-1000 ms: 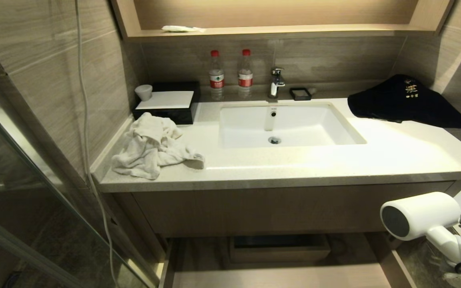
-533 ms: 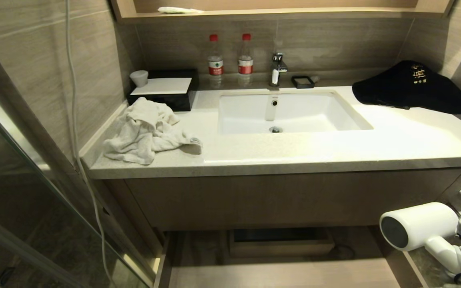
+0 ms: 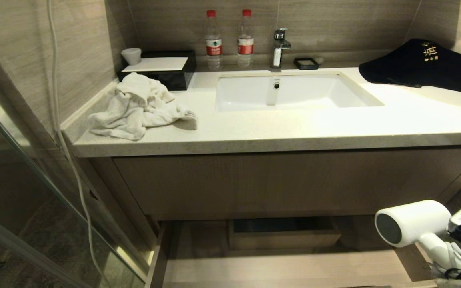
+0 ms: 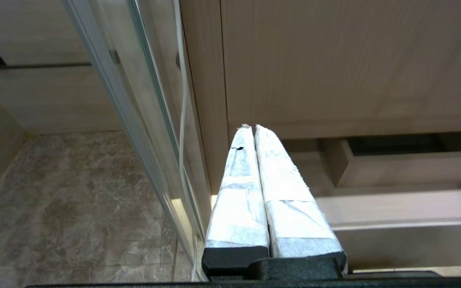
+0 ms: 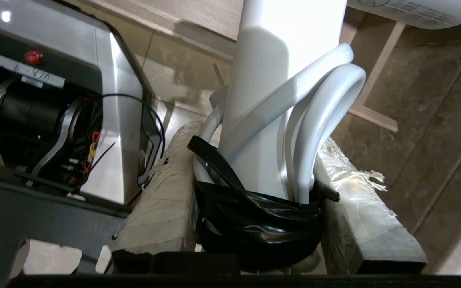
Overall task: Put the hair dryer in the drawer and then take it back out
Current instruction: Put it into the drawer
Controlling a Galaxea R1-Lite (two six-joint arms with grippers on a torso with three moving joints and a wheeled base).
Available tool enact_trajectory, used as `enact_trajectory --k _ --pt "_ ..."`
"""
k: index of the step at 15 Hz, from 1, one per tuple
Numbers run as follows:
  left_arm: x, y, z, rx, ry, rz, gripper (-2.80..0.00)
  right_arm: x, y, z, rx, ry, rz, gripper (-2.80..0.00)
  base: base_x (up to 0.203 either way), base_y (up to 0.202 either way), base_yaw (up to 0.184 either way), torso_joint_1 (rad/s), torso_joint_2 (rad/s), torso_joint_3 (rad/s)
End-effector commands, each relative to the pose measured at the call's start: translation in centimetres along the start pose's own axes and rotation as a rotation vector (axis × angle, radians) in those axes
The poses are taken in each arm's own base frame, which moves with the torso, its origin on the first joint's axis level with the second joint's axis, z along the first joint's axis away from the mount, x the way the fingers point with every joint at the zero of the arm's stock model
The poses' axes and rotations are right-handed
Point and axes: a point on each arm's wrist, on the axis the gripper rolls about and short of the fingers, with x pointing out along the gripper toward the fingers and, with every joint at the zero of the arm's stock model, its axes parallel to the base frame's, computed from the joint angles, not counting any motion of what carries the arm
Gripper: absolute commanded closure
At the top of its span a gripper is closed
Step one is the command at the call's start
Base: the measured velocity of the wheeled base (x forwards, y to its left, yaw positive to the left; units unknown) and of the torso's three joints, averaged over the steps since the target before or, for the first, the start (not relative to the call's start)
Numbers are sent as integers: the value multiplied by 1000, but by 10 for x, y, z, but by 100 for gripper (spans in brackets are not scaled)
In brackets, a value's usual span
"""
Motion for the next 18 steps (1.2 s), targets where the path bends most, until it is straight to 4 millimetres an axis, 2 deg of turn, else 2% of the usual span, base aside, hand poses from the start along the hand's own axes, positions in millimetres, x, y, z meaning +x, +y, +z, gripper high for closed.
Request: enact_trajectory --k 1,13,18 --pt "0 0 0 0 3 0 0 6 -1 2 -3 22 11 0 0 0 0 -241 505 249" --pt "0 0 0 0 3 0 0 11 -2 4 49 45 21 0 0 0 0 -235 475 239" --pt "0 0 0 0 3 0 0 14 -4 9 51 51 23 0 0 0 0 -143 288 120"
